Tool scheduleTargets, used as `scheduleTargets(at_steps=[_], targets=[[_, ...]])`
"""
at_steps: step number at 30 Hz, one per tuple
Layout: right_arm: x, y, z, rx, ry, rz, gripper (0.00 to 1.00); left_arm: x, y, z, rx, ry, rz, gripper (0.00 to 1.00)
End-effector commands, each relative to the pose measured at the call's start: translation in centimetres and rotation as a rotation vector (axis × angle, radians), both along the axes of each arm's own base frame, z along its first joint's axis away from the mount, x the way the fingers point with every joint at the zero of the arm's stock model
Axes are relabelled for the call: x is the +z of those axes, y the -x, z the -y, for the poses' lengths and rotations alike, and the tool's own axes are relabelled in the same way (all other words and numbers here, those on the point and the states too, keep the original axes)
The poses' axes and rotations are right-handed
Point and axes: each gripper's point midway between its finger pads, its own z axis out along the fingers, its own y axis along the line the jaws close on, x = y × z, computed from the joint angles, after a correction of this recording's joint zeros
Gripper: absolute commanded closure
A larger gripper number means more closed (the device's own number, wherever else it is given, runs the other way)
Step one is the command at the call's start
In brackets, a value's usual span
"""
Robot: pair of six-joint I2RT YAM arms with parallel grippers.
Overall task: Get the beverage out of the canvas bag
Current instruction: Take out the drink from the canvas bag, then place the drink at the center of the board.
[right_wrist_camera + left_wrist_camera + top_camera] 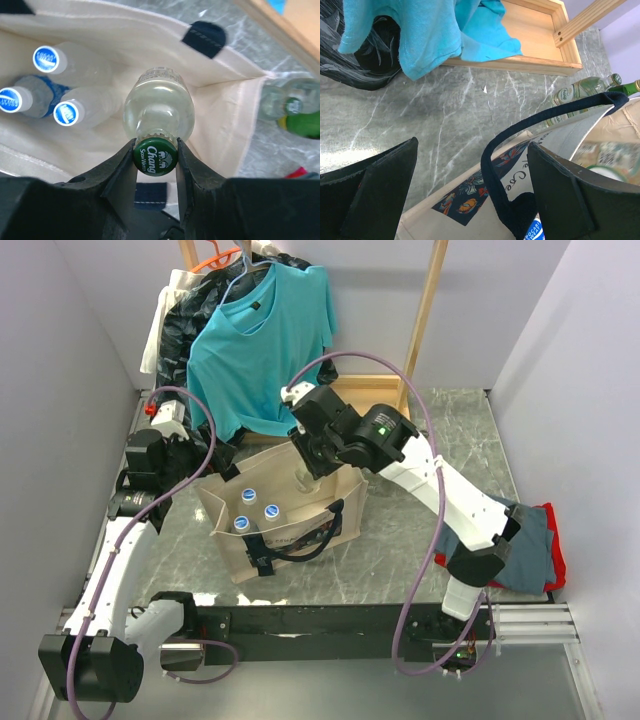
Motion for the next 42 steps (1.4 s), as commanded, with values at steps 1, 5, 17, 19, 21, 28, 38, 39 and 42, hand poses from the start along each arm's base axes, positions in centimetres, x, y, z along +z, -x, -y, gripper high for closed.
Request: scheduleTargets(at_steps=[1,5,17,19,21,28,38,39,42], targets=[[9.7,-1.5,2.8,-0.11,-0.213,0.244,1.0,1.6,-0.1,0.2,-0.01,0.009,0.058,0.04],[10.4,-1.4,3.4,-0.127,-0.228,0.264,1.0,1.6,-0.1,0.3,-0.016,0.011,0.057,0.04],[14.0,-0.7,6.1,-0.184,-0.298,0.35,1.0,1.7,-0.1,0.3,-0.015,0.014,0.059,0.04],[14.2,-0.8,6.4,-0.193,-0.299,0.358,1.0,1.7,-0.2,0.3,-0.016,0.016,0.06,0.04],[14.3,-0.8,6.9,-0.207,-0.294,0.369,1.0,1.7,-0.2,0.3,-0.019,0.017,0.06,0.04],[15.0,-1.1,8.3,-0.26,-0.29,0.412,1.0,1.6,-0.1,0.2,-0.012,0.012,0.058,0.04],[16.3,-0.7,10.6,-0.324,-0.308,0.459,1.0,1.6,-0.1,0.4,-0.023,0.02,0.057,0.04],[16.4,-0.7,10.8,-0.331,-0.309,0.464,1.0,1.6,-0.2,0.4,-0.023,0.02,0.057,0.04],[16.4,-0.7,11.7,-0.365,-0.299,0.477,1.0,1.7,-0.1,0.4,-0.024,0.02,0.06,0.04]])
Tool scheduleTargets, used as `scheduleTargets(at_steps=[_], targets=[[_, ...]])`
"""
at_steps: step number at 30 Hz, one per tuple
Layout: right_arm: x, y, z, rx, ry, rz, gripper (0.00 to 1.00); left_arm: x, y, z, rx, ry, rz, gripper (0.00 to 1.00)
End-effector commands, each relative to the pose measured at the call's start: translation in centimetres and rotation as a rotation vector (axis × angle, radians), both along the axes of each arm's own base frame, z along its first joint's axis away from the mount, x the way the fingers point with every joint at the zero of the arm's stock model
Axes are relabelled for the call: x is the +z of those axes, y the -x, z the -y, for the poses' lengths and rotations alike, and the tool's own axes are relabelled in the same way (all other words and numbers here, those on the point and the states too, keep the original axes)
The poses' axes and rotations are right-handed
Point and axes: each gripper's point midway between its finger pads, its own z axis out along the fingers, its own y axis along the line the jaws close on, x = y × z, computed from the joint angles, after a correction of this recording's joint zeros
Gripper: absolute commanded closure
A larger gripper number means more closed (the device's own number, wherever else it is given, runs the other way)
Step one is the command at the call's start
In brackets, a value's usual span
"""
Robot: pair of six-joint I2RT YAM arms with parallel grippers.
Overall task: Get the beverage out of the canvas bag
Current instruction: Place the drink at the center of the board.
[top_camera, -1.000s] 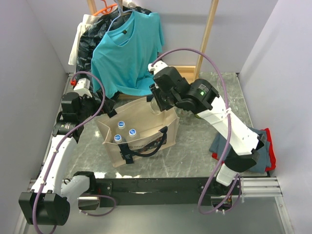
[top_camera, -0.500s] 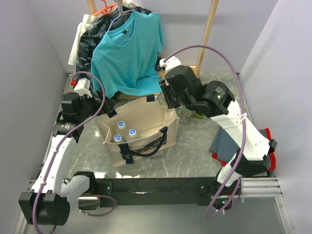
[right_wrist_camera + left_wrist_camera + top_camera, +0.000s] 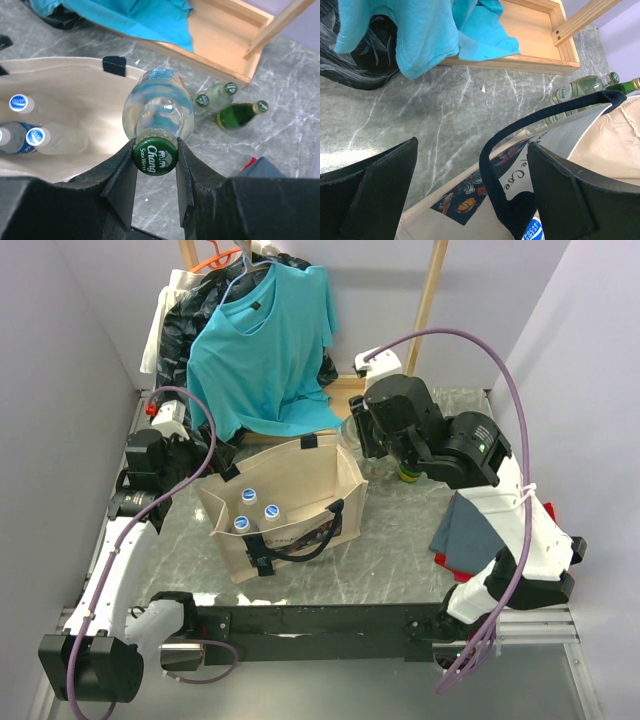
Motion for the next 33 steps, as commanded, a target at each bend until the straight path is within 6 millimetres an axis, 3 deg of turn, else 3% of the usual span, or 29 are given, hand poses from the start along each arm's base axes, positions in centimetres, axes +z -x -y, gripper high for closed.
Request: scheduleTargets(at_steps=[1,19,33], targets=[[6.3,-0.5,2.9,-0.126,-0.187,0.193,1.0,1.6,-0.2,0.3,-0.015,0.017,0.061,0.04],[3.1,-0.4,8.3,-0.29,-0.185,0.146,1.0,1.4,-0.1,0.5,-0.023,0.024,0.056,0.04],[-2.4,-0.9,10.6,-0.372,-0.179,0.03,1.0,1.5,-0.3,0.5,-0.025,0.027,0.056,0.04]])
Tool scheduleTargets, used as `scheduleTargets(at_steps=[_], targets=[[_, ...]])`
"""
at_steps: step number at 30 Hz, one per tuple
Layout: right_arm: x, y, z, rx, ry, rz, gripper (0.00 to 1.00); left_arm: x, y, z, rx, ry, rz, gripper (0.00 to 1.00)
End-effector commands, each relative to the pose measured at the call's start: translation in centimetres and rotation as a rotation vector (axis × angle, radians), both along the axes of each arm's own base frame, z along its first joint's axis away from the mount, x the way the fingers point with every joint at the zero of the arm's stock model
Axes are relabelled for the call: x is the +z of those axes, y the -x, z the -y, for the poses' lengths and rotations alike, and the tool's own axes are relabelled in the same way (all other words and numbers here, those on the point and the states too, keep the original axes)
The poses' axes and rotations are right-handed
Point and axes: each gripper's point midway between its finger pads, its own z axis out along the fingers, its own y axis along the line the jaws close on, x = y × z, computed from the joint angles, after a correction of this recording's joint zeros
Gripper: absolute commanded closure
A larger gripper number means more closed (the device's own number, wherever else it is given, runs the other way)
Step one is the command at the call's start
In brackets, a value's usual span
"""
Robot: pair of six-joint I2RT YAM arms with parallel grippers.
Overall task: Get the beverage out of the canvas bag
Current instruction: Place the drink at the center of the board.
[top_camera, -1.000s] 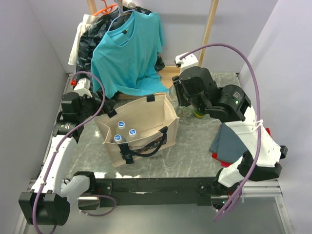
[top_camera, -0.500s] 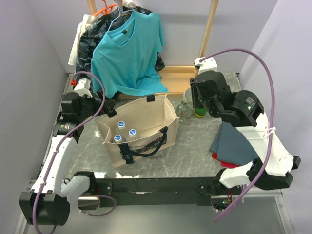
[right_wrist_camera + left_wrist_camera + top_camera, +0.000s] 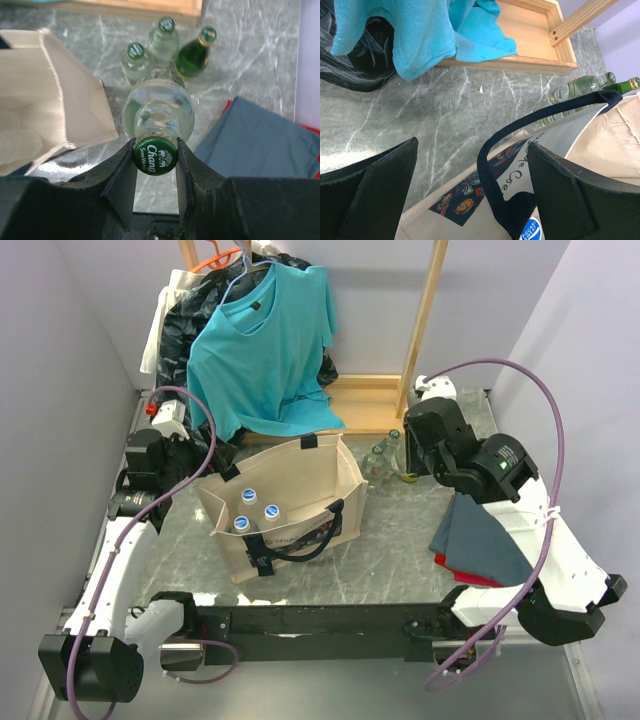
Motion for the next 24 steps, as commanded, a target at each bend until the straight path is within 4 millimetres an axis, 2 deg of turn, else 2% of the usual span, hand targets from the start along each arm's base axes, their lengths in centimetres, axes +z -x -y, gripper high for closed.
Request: scheduleTargets(at_steps=[1,7,24], targets=[[3.9,-1.5,0.7,-0.08,-0.152,0.169,1.0,1.3,-0.4,0.4,-0.018,0.019,0.051,0.04],[1.0,-2.4,0.8,-0.083,-0.136,0.106,1.0,1.5,-0.2,0.1,-0.008,0.008,0.052,0.04],[-4.6,-5.3,0.9,-0.1,-0.152,0.029,1.0,1.5,0.1,0.0,-0.003,0.0,0.05,0.04]])
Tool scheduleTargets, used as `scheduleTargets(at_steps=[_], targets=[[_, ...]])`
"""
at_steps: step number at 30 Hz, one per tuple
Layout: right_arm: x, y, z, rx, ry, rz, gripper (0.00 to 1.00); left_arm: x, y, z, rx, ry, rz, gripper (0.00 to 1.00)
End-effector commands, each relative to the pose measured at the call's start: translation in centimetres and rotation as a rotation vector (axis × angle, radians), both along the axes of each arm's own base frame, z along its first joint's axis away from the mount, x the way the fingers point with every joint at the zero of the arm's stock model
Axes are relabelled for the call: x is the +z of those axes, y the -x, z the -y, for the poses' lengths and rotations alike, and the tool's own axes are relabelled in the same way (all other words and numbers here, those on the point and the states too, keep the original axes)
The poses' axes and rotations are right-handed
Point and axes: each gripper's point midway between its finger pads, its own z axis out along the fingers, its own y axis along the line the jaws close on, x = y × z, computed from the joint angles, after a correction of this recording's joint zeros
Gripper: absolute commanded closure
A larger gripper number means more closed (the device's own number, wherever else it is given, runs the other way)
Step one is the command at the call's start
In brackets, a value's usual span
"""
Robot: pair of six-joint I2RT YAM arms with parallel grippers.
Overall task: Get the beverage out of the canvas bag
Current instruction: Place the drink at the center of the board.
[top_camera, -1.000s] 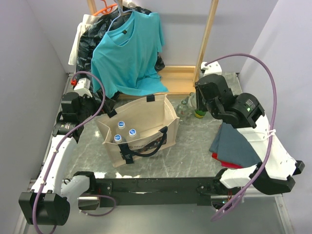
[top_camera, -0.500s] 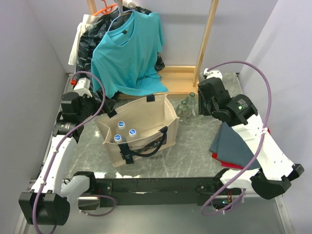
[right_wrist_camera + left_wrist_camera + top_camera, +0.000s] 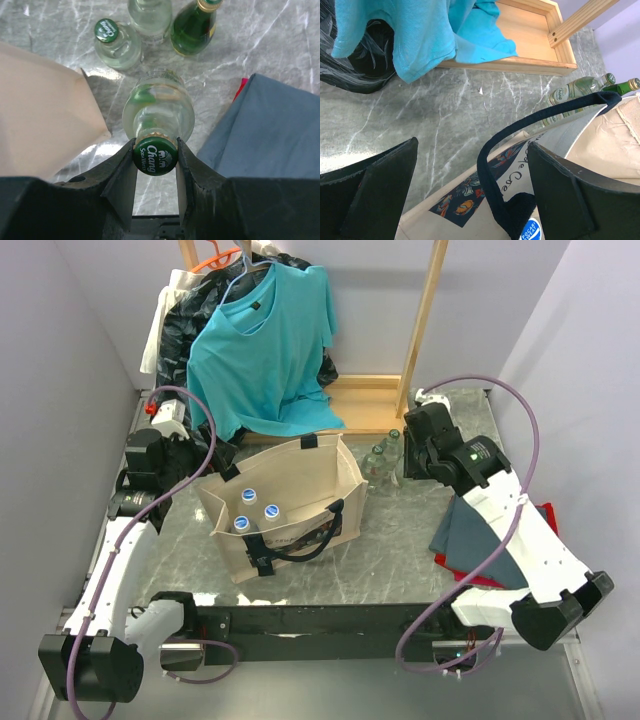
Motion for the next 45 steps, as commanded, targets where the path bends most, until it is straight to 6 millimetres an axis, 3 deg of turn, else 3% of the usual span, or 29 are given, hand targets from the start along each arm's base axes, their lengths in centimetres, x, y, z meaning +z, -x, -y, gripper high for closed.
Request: scheduleTargets(at_steps=[1,28,45], targets=[[3.3,-3.0,-0.7,-0.021,-0.096,0.186,1.0,1.3,0.1,0.0,-0.002,0.0,0.044,0.04],[-3.7,-6.8,-1.4,-0.032,-0.042,0.055,1.0,1.0,0.2,-0.2,0.007,-0.006,0.036,0.04],[-6.5,-8.3,-1.3,-0.045,-0.038,0.005,1.0,0.6,0.0,-0.4,0.013,-0.015,0.026,0.04]])
